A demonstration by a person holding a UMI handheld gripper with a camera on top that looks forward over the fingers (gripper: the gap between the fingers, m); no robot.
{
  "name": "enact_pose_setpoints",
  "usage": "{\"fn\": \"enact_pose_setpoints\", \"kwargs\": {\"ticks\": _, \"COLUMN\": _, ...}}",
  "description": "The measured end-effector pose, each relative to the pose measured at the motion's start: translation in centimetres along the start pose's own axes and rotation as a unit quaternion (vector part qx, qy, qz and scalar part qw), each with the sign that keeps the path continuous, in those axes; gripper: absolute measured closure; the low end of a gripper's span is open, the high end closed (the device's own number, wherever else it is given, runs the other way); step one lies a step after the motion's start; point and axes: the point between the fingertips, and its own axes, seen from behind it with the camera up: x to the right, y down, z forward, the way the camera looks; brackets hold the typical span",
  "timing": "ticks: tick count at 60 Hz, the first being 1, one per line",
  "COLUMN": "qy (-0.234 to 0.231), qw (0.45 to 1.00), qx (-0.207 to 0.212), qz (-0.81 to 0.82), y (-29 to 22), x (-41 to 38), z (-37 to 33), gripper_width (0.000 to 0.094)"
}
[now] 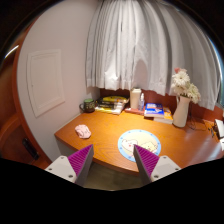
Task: Arrange mouse
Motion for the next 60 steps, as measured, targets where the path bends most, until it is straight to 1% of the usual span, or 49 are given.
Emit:
{"fn": "enact_pose_setpoints", "kwargs": {"ticks": 6, "qy": 0.009, "qw": 0.999, "qx": -0.037, "qz": 0.006, "y": 3.9, "x": -3.6, "z": 4.0, "gripper_width": 0.0138}}
{"fn": "enact_pose_setpoints", "kwargs": {"ticks": 11, "qy": 0.004, "qw": 0.998, "qx": -0.067, "qz": 0.012, "y": 6.0, "x": -7.4, "z": 7.0, "gripper_width": 0.0137}}
{"fn": "enact_pose_setpoints", "kwargs": {"ticks": 16, "qy": 0.001, "qw": 0.996, "qx": -0.092, "qz": 0.015, "y": 7.3, "x": -10.8, "z": 10.3, "gripper_width": 0.0133}}
{"fn": "enact_pose_setpoints", "kwargs": {"ticks": 22, "qy": -0.002, "qw": 0.994, "qx": -0.112, "qz": 0.014, "y": 7.7, "x": -14.1, "z": 14.3, "gripper_width": 0.0126}}
{"fn": "enact_pose_setpoints", "kwargs": {"ticks": 37, "qy": 0.029, "qw": 0.99, "qx": -0.136, "qz": 0.031, "y": 6.3, "x": -16.9, "z": 23.9, "gripper_width": 0.0123}}
{"fn": "enact_pose_setpoints", "kwargs": {"ticks": 40, "qy": 0.043, "qw": 0.99, "qx": -0.13, "qz": 0.034, "y": 5.3, "x": -16.5, "z": 25.5, "gripper_width": 0.0125}}
{"fn": "enact_pose_setpoints", "kwargs": {"ticks": 52, "qy": 0.074, "qw": 0.987, "qx": -0.136, "qz": 0.04, "y": 2.9, "x": -14.6, "z": 30.3, "gripper_width": 0.0124}}
{"fn": "enact_pose_setpoints", "kwargs": {"ticks": 60, "qy": 0.095, "qw": 0.984, "qx": -0.139, "qz": 0.059, "y": 1.8, "x": -12.8, "z": 32.4, "gripper_width": 0.0148}}
